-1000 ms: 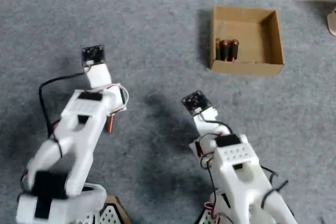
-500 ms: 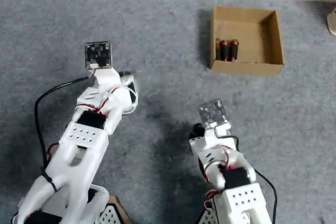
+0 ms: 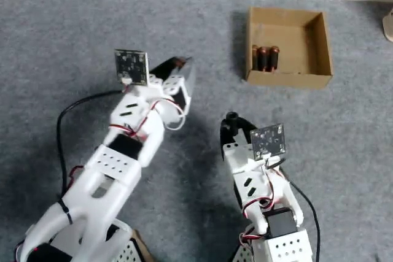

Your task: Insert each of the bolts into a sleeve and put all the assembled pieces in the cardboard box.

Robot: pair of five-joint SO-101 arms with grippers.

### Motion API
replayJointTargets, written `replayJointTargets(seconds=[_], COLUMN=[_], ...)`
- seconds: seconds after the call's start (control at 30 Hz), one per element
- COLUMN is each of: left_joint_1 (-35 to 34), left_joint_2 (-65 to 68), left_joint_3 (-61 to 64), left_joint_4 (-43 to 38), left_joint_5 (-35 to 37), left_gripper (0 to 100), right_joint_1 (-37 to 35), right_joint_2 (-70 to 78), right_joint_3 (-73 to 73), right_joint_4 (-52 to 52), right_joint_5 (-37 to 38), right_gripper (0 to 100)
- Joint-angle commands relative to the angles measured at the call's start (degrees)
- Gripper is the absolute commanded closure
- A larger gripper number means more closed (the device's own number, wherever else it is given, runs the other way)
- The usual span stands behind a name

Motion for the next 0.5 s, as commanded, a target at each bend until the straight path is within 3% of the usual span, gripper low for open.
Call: replayJointTargets(seconds=[0.0, 0.13, 0.3, 0.47], left_joint_1=[2.9, 4.9, 5.0, 5.8], left_joint_2=[-2.9, -2.9, -2.9, -2.9], left_joint_3=[-3.1, -5.5, -6.6, -6.6], left_joint_4=[-3.7, -3.5, -3.4, -3.5], left_joint_5=[0.8, 2.5, 14.9, 16.5], left_gripper=[99, 99, 99, 99], right_joint_1=[-0.3, -0.3, -0.3, -0.3], right_joint_2=[-1.5, -1.5, -1.5, -1.5], right_joint_3=[8.0, 8.0, 7.9, 7.9], right_joint_4=[-1.7, -1.7, -3.8, -5.8], right_joint_5=[-0.9, -1.1, -1.1, -1.1], right_gripper=[99.4, 99.4, 99.4, 99.4])
